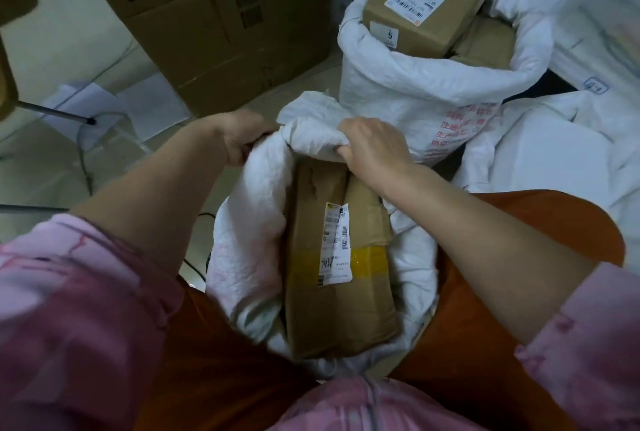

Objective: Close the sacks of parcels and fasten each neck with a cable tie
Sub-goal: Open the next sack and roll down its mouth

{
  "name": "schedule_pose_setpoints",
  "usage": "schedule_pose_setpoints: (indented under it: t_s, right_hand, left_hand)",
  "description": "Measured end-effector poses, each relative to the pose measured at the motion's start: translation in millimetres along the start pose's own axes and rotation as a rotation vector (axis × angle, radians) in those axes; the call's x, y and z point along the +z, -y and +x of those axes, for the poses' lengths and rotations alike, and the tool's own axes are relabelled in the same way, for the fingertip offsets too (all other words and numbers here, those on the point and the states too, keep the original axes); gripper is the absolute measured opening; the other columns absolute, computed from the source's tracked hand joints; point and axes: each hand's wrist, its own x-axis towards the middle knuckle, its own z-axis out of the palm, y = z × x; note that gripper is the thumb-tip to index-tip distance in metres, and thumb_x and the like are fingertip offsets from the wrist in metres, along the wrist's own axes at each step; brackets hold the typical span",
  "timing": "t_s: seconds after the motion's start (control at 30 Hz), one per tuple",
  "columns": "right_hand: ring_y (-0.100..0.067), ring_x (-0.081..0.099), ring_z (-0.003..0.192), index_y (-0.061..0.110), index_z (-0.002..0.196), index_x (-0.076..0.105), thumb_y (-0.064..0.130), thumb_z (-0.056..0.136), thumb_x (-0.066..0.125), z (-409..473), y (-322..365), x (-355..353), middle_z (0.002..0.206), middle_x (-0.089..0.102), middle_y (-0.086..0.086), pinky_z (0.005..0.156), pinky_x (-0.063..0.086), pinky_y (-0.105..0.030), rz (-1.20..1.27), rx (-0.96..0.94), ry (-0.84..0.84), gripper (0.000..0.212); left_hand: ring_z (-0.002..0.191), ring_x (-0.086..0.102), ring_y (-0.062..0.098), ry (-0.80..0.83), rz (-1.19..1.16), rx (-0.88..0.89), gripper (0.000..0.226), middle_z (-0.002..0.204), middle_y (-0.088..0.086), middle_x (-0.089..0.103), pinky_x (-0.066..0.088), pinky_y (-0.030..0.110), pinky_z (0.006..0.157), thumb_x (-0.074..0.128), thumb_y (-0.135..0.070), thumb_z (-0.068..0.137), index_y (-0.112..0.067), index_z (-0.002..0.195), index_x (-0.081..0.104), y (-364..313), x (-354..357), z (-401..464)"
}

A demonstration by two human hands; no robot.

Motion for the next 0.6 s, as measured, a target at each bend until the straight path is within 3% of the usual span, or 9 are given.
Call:
schedule_pose_setpoints:
  t_s: [0.07, 0.13, 0.2, 0.27, 0.33, 0.4, 0.43, 0.53, 0.6]
  right_hand:
    - [-0.025, 0.052, 0.076, 0.011, 0.076, 0.057, 0.016, 0.088, 0.057, 7.9, -4.5, 4.6, 0.078, 0.055, -0.009, 0.06, 0.031, -0.03, 0.207, 0.075, 0.056, 0.014]
    - [-0.02, 0.047, 0.064, 0.009, 0.068, 0.057, 0.01, 0.084, 0.06, 20.6, -12.1, 3.0, 0.068, 0.048, -0.008, 0.055, 0.031, -0.027, 0.651, 0.216, 0.219, 0.016]
    - [-0.013, 0.044, 0.051, 0.01, 0.067, 0.057, 0.008, 0.082, 0.064, 31.4, -21.0, -2.2, 0.06, 0.048, -0.003, 0.046, 0.032, -0.023, 0.898, 0.328, 0.408, 0.017]
    - [-0.007, 0.038, 0.046, 0.015, 0.065, 0.053, 0.008, 0.083, 0.065, 42.1, -30.7, -3.9, 0.057, 0.044, 0.001, 0.041, 0.027, -0.02, 0.978, 0.349, 0.567, 0.023]
    - [-0.006, 0.038, 0.05, 0.014, 0.068, 0.055, 0.011, 0.083, 0.068, 48.9, -39.1, -2.5, 0.06, 0.045, 0.001, 0.041, 0.026, -0.017, 1.021, 0.357, 0.648, 0.02]
    - [-0.009, 0.041, 0.057, 0.011, 0.074, 0.06, 0.024, 0.073, 0.075, 49.2, -45.2, -2.5, 0.066, 0.049, -0.001, 0.047, 0.029, -0.017, 1.067, 0.392, 0.705, 0.02]
    - [-0.011, 0.045, 0.062, 0.008, 0.079, 0.063, 0.031, 0.065, 0.078, 48.7, -47.5, -1.5, 0.07, 0.054, -0.003, 0.051, 0.033, -0.018, 1.091, 0.4, 0.735, 0.03]
    - [-0.019, 0.056, 0.087, 0.006, 0.103, 0.064, 0.043, 0.06, 0.084, 50.2, -40.5, -6.9, 0.094, 0.063, -0.007, 0.074, 0.045, -0.025, 0.989, 0.455, 0.668, 0.061]
    - [-0.015, 0.055, 0.091, 0.013, 0.1, 0.061, 0.042, 0.074, 0.076, 53.4, -32.5, -10.7, 0.093, 0.061, 0.0, 0.074, 0.044, -0.026, 0.74, 0.378, 0.43, 0.042]
  left_hand:
    - [0.038, 0.042, 0.011, -0.114, 0.191, 0.04, 0.03, 0.048, 0.001, 0.05, 0.031, 0.019, 0.038, 0.05, -0.021, 0.096, -0.007, 0.07, 0.053, -4.1, 1.0, -0.2]
    - [0.073, 0.059, 0.023, -0.406, 0.689, 0.197, 0.036, 0.09, 0.011, 0.064, 0.046, 0.031, 0.06, 0.053, -0.039, 0.093, -0.006, 0.105, 0.057, -6.1, 5.5, 0.5]
    - [0.102, 0.057, 0.027, -0.538, 0.877, 0.444, 0.055, 0.116, 0.008, 0.058, 0.047, 0.039, 0.08, 0.056, -0.056, 0.086, -0.015, 0.123, 0.051, -8.3, 17.0, -8.3]
    - [0.102, 0.057, 0.025, -0.471, 1.006, 0.578, 0.063, 0.113, 0.003, 0.059, 0.048, 0.037, 0.081, 0.064, -0.064, 0.075, -0.019, 0.117, 0.055, -6.2, 29.5, -18.7]
    - [0.091, 0.057, 0.025, -0.446, 1.157, 0.615, 0.047, 0.095, 0.002, 0.06, 0.045, 0.035, 0.073, 0.067, -0.059, 0.076, -0.017, 0.095, 0.058, 2.2, 33.2, -14.9]
    - [0.076, 0.051, 0.023, -0.355, 1.092, 0.591, 0.038, 0.073, -0.001, 0.05, 0.038, 0.031, 0.063, 0.063, -0.05, 0.084, -0.018, 0.069, 0.048, 4.4, 28.9, -8.6]
    - [0.072, 0.049, 0.021, -0.258, 0.988, 0.566, 0.036, 0.068, -0.002, 0.047, 0.036, 0.03, 0.059, 0.063, -0.046, 0.086, -0.02, 0.066, 0.047, 3.5, 25.3, -5.7]
    - [0.077, 0.059, 0.016, 0.004, 0.531, 0.41, 0.019, 0.081, -0.002, 0.061, 0.047, 0.028, 0.064, 0.062, -0.038, 0.089, -0.018, 0.09, 0.063, 2.3, 10.4, 5.1]
    - [0.085, 0.064, 0.017, 0.067, 0.343, 0.314, 0.024, 0.091, 0.002, 0.067, 0.052, 0.031, 0.073, 0.061, -0.034, 0.091, -0.014, 0.102, 0.064, 3.1, 0.3, 14.5]
